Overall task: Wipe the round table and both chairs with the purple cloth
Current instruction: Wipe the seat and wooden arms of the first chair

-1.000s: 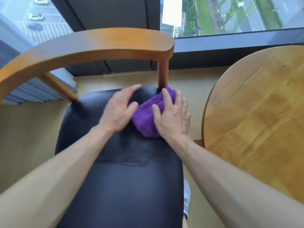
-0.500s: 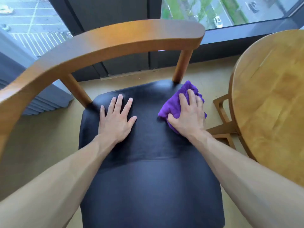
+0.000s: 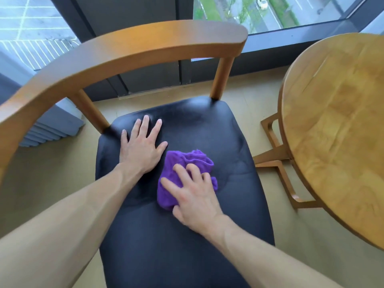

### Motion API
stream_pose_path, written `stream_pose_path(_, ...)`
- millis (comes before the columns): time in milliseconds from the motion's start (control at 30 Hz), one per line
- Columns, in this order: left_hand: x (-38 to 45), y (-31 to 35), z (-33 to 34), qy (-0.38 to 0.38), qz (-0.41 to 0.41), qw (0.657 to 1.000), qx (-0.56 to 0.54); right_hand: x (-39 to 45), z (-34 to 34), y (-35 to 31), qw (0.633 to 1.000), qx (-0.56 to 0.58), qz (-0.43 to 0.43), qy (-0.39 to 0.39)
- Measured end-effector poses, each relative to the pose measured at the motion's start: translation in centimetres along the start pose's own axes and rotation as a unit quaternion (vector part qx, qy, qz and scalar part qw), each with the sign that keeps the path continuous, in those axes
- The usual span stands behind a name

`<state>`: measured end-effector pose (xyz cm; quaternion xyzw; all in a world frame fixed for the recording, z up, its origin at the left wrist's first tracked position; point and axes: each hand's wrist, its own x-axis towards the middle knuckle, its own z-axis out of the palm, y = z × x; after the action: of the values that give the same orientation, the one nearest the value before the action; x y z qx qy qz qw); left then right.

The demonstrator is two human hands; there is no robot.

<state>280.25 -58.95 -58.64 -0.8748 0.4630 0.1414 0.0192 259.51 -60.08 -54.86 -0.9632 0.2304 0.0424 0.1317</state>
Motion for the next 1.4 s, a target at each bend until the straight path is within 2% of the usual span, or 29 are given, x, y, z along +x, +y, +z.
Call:
stream_pose_path(67,0.1,-0.1,-0.2,-0.006,0.001,1.0,0.007,0.9,-1.0,2.4,1.0,-0.027,0.014,0.004)
stream_pose_path(167,0.1,-0.1,-0.2,-0.014,-0.003,1.0,0.004,2.7,-3.0,8.6,0.993,-0.049,0.106,0.025)
stream_pose_path(267,0.2,-0.1,-0.2,-0.013,-0.003,1.0,0.01,3.8,-4.5,13.3,0.978,0.008,0.208,0.02)
stream_pose_path(333,0.2,-0.1,-0.3,-0.02,-0.002,1.0,0.012,3.3,-4.4,14.2,0.965,0.051,0.256,0.027)
stream_pose_path(567,0.4,0.3,-1.0,-0.053,-0.009,0.998,0.021,-2.2,-2.9,11.8,0.93,0.108,0.349,0.044)
stream_pose_path(733,0.4,0.5,-1.0,-0.05,-0.013,0.998,0.021,-5.1,-2.7,8.1,0.91,0.109,0.4,-0.011)
stream_pose_path(867,-0.4,1.7,-0.9,-0.036,-0.034,0.999,0.01,-5.2,-2.7,2.5,0.916,0.092,0.387,-0.056)
stream_pose_path(967,-1.6,3.6,-0.8,0.001,-0.046,0.999,-0.028,-4.3,-2.2,-1.5,0.919,0.142,0.361,-0.072)
stream_pose_path(1067,-4.0,5.1,-0.9,0.074,0.016,0.989,-0.123,-3.8,-2.2,-2.8,0.903,0.249,0.347,-0.039)
stream_pose_path(1133,-6.8,6.4,-1.1,0.112,0.05,0.975,-0.185,-3.8,-2.6,-1.5,0.867,0.344,0.361,0.021)
stream_pose_path(1200,-10.4,7.9,-1.1,0.115,0.084,0.971,-0.193,-3.7,-3.4,1.2,0.832,0.39,0.39,0.059)
stream_pose_path(1300,-16.0,10.6,0.7,0.04,0.199,0.978,-0.052,-3.8,-4.5,5.6,0.851,0.317,0.414,0.054)
stream_pose_path(1367,-17.8,11.7,2.2,0.017,0.269,0.963,0.029,-4.0,-4.6,8.0,0.864,0.286,0.41,0.054)
stream_pose_path(1400,-17.6,11.8,2.4,0.02,0.299,0.953,0.034,-4.0,-4.5,8.9,0.872,0.283,0.395,0.053)
